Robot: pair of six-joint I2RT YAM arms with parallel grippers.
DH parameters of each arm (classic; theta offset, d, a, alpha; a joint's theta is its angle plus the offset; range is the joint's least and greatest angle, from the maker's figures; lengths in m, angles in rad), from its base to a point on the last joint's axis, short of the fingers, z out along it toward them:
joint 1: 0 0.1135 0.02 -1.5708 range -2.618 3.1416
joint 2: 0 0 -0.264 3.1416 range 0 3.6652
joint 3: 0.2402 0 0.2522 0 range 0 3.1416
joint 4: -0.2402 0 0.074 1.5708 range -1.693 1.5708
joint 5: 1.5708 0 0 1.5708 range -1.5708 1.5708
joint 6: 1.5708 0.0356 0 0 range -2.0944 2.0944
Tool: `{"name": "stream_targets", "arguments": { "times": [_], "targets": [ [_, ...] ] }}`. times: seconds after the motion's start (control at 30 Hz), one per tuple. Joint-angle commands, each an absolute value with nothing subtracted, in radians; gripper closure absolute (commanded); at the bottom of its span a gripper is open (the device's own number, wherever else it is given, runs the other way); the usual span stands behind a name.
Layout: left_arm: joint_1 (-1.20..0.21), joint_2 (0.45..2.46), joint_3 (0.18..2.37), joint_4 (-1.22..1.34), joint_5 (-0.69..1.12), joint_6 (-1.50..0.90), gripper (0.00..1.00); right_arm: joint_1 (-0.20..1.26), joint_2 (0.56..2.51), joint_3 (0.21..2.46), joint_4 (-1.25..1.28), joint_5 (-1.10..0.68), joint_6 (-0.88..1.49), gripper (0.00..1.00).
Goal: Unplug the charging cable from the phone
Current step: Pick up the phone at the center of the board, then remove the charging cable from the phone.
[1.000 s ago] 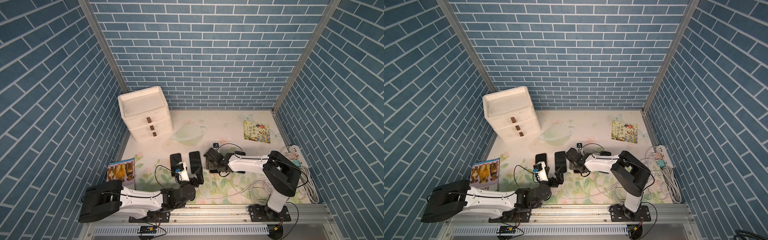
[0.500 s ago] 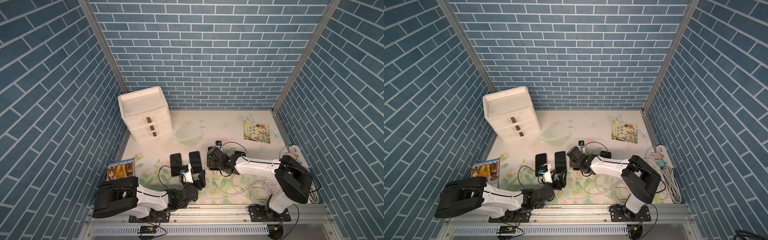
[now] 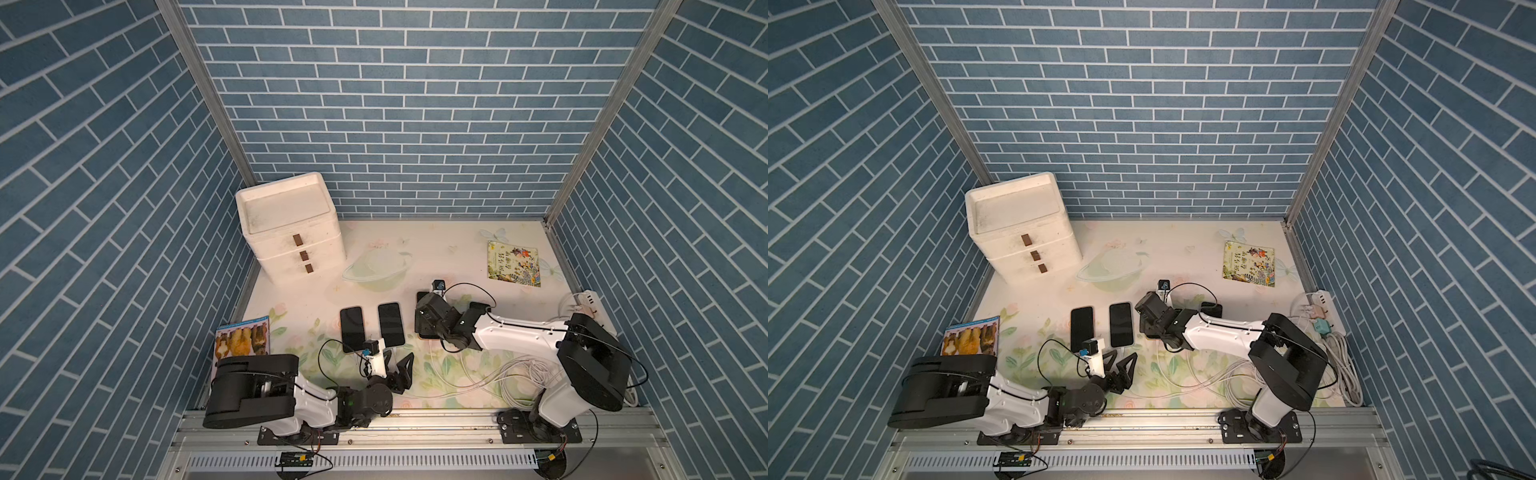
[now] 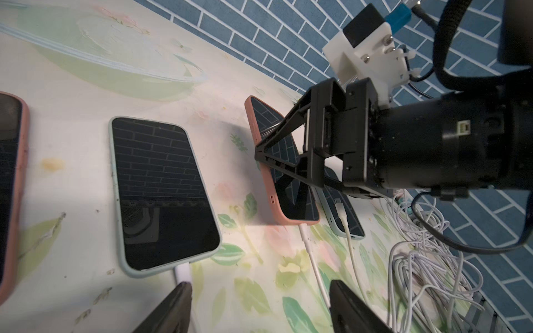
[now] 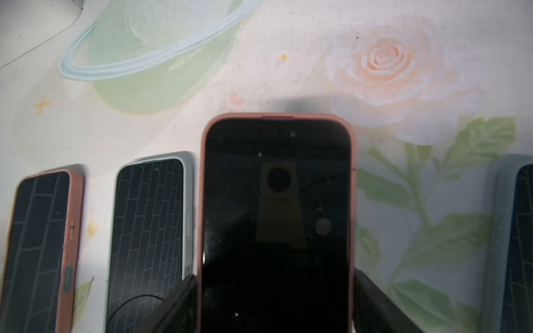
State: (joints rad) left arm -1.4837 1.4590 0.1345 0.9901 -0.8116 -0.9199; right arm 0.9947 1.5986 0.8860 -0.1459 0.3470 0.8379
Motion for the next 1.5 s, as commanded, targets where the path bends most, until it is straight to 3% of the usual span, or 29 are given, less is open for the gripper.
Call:
{"name": "stream_targets", "arguments": {
  "times": [0.0, 0.93, 1.47],
  "targets": [
    [-1.515, 1.490, 0.154, 1.059, -0.857, -0.891, 0.19, 0.996, 1.556, 0.879, -0.116, 0.385, 0.831, 0.83],
    [-1.566, 1.625, 0.124, 1.320, -0.868, -0.851, 0.16, 1.000, 1.485, 0.861, -0.104, 0.398, 0.852, 0.84],
    [-1.579, 1.671, 0.203, 1.295, -0.805, -0.812, 0.17, 1.006, 1.466, 0.869, -0.104, 0.409, 0.848, 0.83]
  ]
}}
